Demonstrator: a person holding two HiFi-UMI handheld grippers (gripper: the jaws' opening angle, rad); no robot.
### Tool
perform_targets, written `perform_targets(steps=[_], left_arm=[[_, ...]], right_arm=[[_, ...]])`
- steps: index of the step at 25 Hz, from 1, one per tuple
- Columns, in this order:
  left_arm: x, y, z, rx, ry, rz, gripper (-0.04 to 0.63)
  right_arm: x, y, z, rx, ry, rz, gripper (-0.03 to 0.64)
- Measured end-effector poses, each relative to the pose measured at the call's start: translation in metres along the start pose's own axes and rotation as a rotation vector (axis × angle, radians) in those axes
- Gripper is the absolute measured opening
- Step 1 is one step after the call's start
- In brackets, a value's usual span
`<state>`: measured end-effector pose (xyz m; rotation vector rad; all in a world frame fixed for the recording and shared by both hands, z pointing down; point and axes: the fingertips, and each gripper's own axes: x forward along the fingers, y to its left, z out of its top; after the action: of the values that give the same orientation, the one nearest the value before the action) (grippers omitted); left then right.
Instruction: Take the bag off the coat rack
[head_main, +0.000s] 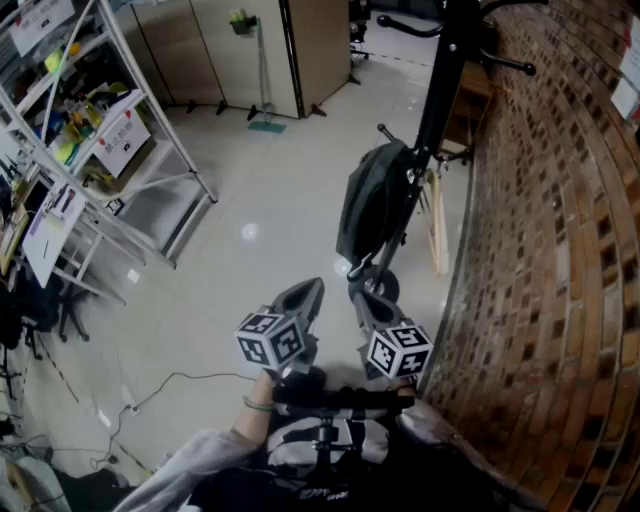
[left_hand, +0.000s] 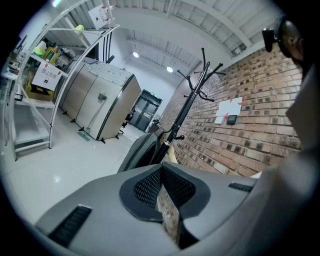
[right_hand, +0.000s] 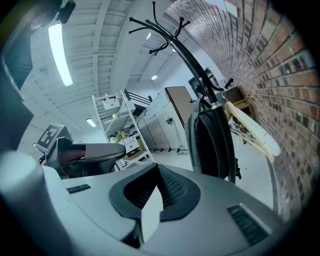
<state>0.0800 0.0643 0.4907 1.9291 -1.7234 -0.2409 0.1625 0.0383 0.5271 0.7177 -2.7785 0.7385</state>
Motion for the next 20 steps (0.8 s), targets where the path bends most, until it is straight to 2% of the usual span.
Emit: perform_targets(steps=[4,8,13,20], left_arm=[[0.011,0.011,0.010,0.024,0.004,0.003,0.008],[0.023,0.027,0.022,0.016,0.001,-0.015,0.008],[0.053,0.054,0.042,0.028,0.029,-0.073,0.008],[0.090,0.097,0.091,0.091,0.095,-0.194,0.008]], right_arm=[[0.017,-0.004,0.009,-0.001,-0.011,0.003,-0.002],[0.039,-0.007,0.015,-0.001,-0.012,-0.009,-0.002],[0.076,-0.020,0.028,0.010,-0.040,-0.059,-0.002],[0.126,-0.027,0.072,0.050,-0.168,-0.183,-0.002]])
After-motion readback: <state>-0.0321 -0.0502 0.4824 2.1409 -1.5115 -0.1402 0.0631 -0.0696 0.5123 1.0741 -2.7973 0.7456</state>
